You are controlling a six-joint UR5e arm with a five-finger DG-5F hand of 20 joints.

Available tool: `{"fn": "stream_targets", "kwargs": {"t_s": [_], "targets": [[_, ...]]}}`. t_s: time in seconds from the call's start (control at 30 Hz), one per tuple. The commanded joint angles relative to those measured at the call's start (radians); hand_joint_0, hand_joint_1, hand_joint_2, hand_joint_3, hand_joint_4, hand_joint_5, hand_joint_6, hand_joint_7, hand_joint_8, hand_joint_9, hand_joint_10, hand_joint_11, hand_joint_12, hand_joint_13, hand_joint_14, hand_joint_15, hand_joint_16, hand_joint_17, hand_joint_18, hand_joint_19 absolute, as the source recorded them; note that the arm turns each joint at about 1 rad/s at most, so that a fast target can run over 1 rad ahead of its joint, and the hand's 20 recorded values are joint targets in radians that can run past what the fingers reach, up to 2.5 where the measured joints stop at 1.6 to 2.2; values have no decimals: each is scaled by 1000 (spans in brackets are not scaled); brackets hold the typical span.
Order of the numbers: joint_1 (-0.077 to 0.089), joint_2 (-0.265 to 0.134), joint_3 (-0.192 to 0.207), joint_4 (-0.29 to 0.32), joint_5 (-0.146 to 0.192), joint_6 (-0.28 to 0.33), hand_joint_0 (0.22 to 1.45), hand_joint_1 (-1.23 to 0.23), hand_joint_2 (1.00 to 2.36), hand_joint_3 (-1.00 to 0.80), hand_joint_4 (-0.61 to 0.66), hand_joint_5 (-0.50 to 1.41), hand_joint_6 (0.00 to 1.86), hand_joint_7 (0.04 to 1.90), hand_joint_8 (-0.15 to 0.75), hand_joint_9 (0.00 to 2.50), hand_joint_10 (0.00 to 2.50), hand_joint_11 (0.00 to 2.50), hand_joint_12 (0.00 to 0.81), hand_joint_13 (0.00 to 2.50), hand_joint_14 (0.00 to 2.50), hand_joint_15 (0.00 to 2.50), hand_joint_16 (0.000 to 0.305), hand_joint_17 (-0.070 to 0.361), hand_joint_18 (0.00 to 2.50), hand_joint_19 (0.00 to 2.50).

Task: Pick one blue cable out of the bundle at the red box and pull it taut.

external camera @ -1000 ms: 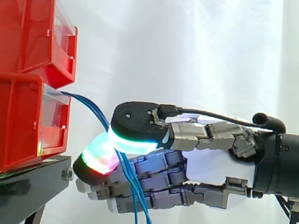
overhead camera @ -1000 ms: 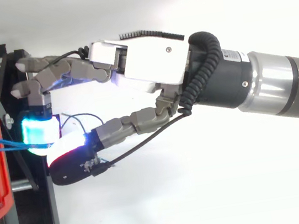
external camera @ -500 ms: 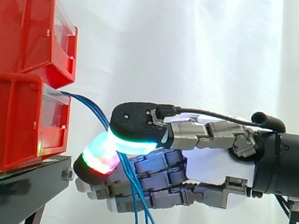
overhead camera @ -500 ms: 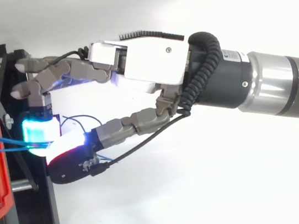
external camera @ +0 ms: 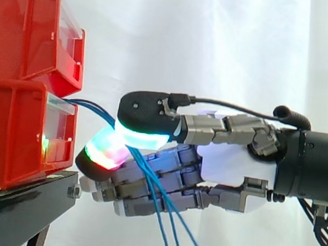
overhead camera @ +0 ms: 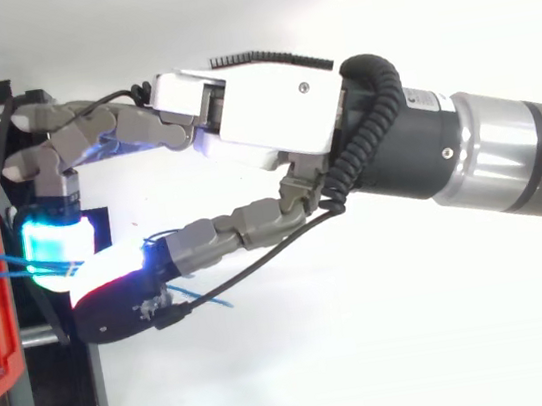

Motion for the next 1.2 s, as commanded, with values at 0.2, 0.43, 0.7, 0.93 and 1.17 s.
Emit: {"fn": "stream_targets", "kwargs": {"t_s": [0.2,0.43,0.7,0.93,1.17], "targets": [[6,30,5,-94,0,18,644,-884,1023,-91,47,-200,884,1053,297,315,3,130,379,140,0,0,60,135,131,3],[9,31,5,-131,5,94,657,-899,1023,-93,65,-208,895,1037,293,314,3,132,379,147,0,0,60,135,139,0],[9,33,5,-161,1,156,700,-995,1024,-114,131,-210,882,1081,298,345,2,92,388,198,0,0,60,136,260,0],[10,33,5,-169,1,179,716,-1034,1022,-144,117,-233,891,1062,296,342,3,112,388,207,0,0,59,134,266,0],[9,33,5,-169,1,179,724,-1044,1009,-386,155,-255,895,1031,272,338,4,164,383,233,0,0,58,132,293,0]]}}
